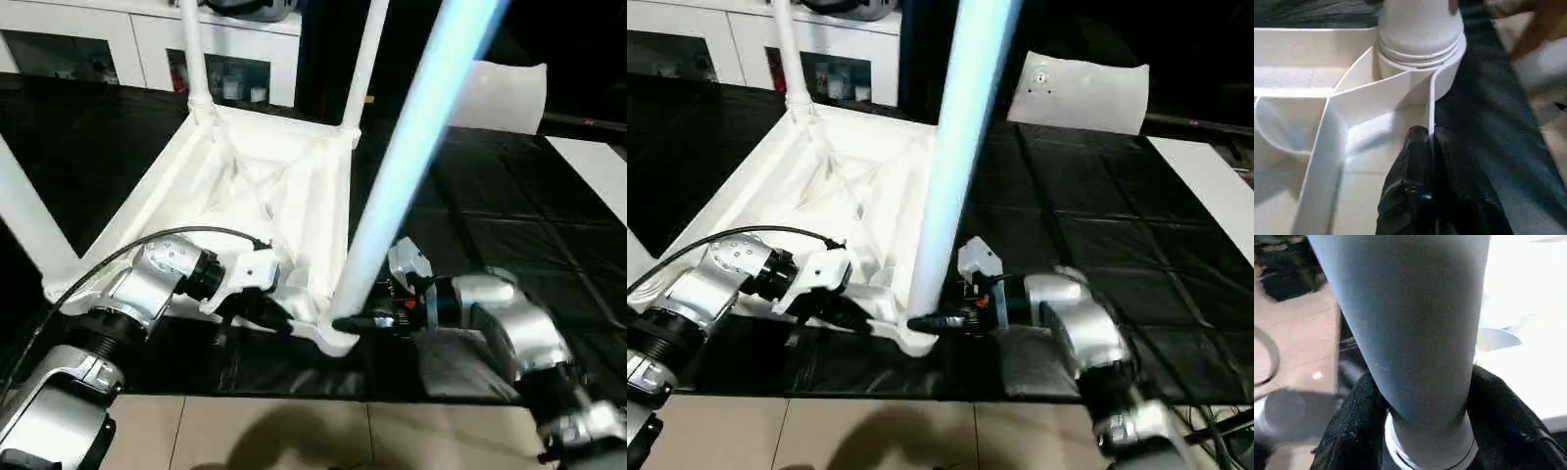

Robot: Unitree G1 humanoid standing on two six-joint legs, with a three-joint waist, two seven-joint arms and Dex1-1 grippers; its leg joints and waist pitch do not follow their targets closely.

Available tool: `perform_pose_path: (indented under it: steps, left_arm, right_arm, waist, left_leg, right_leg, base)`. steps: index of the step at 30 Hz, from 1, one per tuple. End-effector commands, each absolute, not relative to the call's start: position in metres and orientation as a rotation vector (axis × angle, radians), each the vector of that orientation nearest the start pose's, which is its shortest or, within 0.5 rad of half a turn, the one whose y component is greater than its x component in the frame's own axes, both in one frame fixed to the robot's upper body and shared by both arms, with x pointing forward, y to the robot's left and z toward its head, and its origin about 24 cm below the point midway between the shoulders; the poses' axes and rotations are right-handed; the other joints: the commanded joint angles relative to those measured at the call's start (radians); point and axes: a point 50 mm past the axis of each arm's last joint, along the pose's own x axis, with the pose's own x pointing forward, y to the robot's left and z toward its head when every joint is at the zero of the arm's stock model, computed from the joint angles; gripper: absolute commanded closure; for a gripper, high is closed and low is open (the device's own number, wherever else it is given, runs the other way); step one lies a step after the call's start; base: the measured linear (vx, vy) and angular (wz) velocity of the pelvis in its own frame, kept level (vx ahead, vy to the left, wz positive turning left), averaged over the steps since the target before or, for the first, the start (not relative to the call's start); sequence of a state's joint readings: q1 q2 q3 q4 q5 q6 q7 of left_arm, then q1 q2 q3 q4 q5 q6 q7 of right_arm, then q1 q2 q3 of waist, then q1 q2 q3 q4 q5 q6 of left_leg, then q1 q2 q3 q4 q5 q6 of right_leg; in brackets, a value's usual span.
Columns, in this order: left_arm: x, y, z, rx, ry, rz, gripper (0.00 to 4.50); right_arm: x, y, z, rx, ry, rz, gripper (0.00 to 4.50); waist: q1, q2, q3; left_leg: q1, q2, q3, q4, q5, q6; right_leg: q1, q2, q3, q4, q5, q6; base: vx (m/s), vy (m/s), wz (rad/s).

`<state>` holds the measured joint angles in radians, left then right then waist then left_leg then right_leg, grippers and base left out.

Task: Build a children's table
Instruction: Rotate leg to tighten

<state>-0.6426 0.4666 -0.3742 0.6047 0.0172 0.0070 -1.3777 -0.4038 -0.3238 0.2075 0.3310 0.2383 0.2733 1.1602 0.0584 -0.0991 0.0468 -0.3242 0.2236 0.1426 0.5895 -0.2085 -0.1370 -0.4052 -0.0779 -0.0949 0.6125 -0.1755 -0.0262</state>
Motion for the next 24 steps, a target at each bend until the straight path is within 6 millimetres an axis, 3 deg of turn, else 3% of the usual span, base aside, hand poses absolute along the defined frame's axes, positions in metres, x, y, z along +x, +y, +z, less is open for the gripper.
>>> perform_pose_path:
  steps: [1, 2, 3, 5, 6, 7, 8, 10, 12, 14, 15, 16, 17, 19, 21, 22, 24]
  left_arm:
    - [0.323, 0.12, 0.066, 0.469, 0.408, -1.388, 4.5]
    - [0.328, 0.113, 0.068, 0.418, 0.388, -1.306, 4.5]
    - [0.332, 0.108, 0.069, 0.379, 0.377, -1.247, 4.5]
    - [0.335, 0.101, 0.07, 0.339, 0.369, -1.172, 4.5]
    - [0.338, 0.092, 0.069, 0.301, 0.368, -1.089, 4.5]
    - [0.339, 0.089, 0.069, 0.294, 0.37, -1.07, 4.5]
    - [0.34, 0.085, 0.07, 0.28, 0.367, -1.036, 4.5]
    - [0.342, 0.079, 0.071, 0.265, 0.361, -0.983, 4.5]
    - [0.344, 0.076, 0.072, 0.259, 0.356, -0.951, 4.5]
    - [0.344, 0.073, 0.073, 0.258, 0.355, -0.93, 4.5]
    - [0.344, 0.071, 0.073, 0.264, 0.357, -0.911, 4.5]
    - [0.344, 0.07, 0.073, 0.267, 0.359, -0.909, 4.5]
    - [0.343, 0.07, 0.073, 0.275, 0.362, -0.909, 4.5]
    - [0.342, 0.071, 0.072, 0.288, 0.367, -0.916, 4.5]
    - [0.34, 0.075, 0.07, 0.3, 0.379, -0.931, 4.5]
    - [0.338, 0.079, 0.069, 0.308, 0.385, -0.956, 4.5]
    - [0.335, 0.083, 0.068, 0.324, 0.382, -0.991, 4.5]
  right_arm:
    - [0.283, -0.096, 0.035, 0.038, 0.412, 1.222, 2.5]
    - [0.286, -0.086, 0.032, 0.081, 0.428, 1.123, 2.51]
    - [0.289, -0.078, 0.03, 0.116, 0.444, 1.047, 2.52]
    - [0.294, -0.068, 0.027, 0.147, 0.462, 0.955, 2.52]
    - [0.3, -0.055, 0.026, 0.164, 0.479, 0.849, 2.52]
    - [0.302, -0.051, 0.026, 0.163, 0.479, 0.821, 2.52]
    - [0.304, -0.044, 0.027, 0.175, 0.475, 0.791, 2.52]
    - [0.307, -0.034, 0.031, 0.2, 0.47, 0.738, 2.52]
    - [0.308, -0.029, 0.033, 0.209, 0.468, 0.71, 2.52]
    - [0.31, -0.025, 0.035, 0.225, 0.462, 0.688, 2.52]
    - [0.312, -0.022, 0.039, 0.244, 0.451, 0.666, 2.52]
    - [0.312, -0.021, 0.04, 0.25, 0.448, 0.662, 1.96]
    - [0.313, -0.022, 0.041, 0.262, 0.441, 0.65, 1.82]
    - [0.314, -0.024, 0.042, 0.27, 0.43, 0.644, 1.75]
    - [0.314, -0.03, 0.042, 0.254, 0.41, 0.649, 1.6]
    - [0.313, -0.036, 0.043, 0.235, 0.387, 0.668, 1.36]
    - [0.312, -0.043, 0.043, 0.207, 0.37, 0.687, 1.32]
  waist:
    - [-0.01, 0.015, -0.035]
    - [-0.014, 0.013, -0.034]
    - [-0.02, 0.013, -0.036]
    - [-0.044, 0.014, -0.038]
    - [-0.056, 0.024, -0.042]
    - [-0.073, 0.029, -0.044]
    - [-0.077, 0.031, -0.043]
    - [-0.088, 0.027, -0.038]
    - [-0.093, 0.03, -0.033]
    - [-0.105, 0.037, -0.035]
    - [-0.111, 0.04, -0.036]
    - [-0.113, 0.04, -0.036]
    - [-0.112, 0.037, -0.038]
    - [-0.111, 0.038, -0.039]
    - [-0.104, 0.041, -0.046]
    - [-0.102, 0.036, -0.047]
    - [-0.098, 0.032, -0.048]
  left_leg:
    - [-0.008, 0.0, 0.018, -0.075, -0.278, 0.004]
    - [-0.007, -0.004, 0.015, -0.074, -0.294, -0.003]
    - [-0.005, -0.011, 0.009, -0.068, -0.315, -0.012]
    - [-0.011, -0.011, 0.0, -0.066, -0.339, -0.021]
    - [-0.01, -0.007, -0.004, -0.069, -0.354, -0.008]
    - [-0.016, 0.005, -0.01, -0.078, -0.367, -0.004]
    - [-0.018, 0.007, -0.013, -0.082, -0.38, 0.0]
    - [-0.001, 0.0, -0.008, -0.077, -0.4, 0.024]
    - [0.006, -0.006, -0.006, -0.073, -0.419, 0.03]
    - [0.004, 0.006, -0.015, -0.082, -0.454, 0.027]
    - [-0.004, 0.011, -0.02, -0.09, -0.47, 0.03]
    - [-0.004, 0.011, -0.02, -0.091, -0.472, 0.031]
    - [0.003, 0.001, -0.013, -0.086, -0.432, 0.032]
    - [-0.011, 0.004, -0.012, -0.092, -0.386, 0.038]
    - [-0.014, 0.008, -0.007, -0.092, -0.319, 0.036]
    - [-0.02, 0.008, -0.002, -0.092, -0.276, 0.039]
    - [-0.021, 0.008, 0.005, -0.091, -0.248, 0.046]
  right_leg:
    - [0.041, -0.054, 0.042, -0.107, -0.567, -0.066]
    - [0.04, -0.055, 0.038, -0.115, -0.623, -0.043]
    - [0.038, -0.058, 0.023, -0.132, -0.712, 0.007]
    - [0.042, -0.06, 0.001, -0.145, -0.747, 0.038]
    - [0.053, -0.064, -0.011, -0.155, -0.718, 0.039]
    - [0.062, -0.067, -0.019, -0.15, -0.639, 0.011]
    - [0.065, -0.066, -0.022, -0.152, -0.621, 0.006]
    - [0.049, -0.067, -0.024, -0.164, -0.608, -0.012]
    - [0.045, -0.069, -0.039, -0.177, -0.646, 0.005]
    - [0.059, -0.074, -0.05, -0.176, -0.611, 0.008]
    - [0.068, -0.075, -0.046, -0.167, -0.57, 0.004]
    - [0.066, -0.075, -0.041, -0.165, -0.558, -0.002]
    - [0.055, -0.08, -0.029, -0.165, -0.548, -0.028]
    - [0.059, -0.078, -0.017, -0.15, -0.502, -0.053]
    - [0.06, -0.079, -0.002, -0.135, -0.413, -0.091]
    - [0.062, -0.076, 0.006, -0.124, -0.353, -0.113]
    - [0.061, -0.074, 0.013, -0.115, -0.313, -0.129]
  base:
    - [-0.051, 0.0, -0.03]
    - [-0.051, 0.0, -0.03]
    - [-0.064, 0.014, -0.1]
    - [-0.069, 0.024, -0.16]
    - [-0.062, 0.04, -0.18]
    - [-0.047, 0.052, -0.17]
    - [-0.047, 0.052, -0.17]
    - [0.0, 0.0, 0.0]
    - [0.0, 0.0, 0.0]
    - [0.0, 0.0, 0.0]
    - [0.0, 0.0, 0.0]
    - [0.0, 0.0, 0.0]
    - [0.0, 0.0, 0.0]
    - [0.0, 0.0, 0.0]
    - [0.0, 0.0, 0.0]
    - [0.0, 0.0, 0.0]
    - [0.0, 0.0, 0.0]
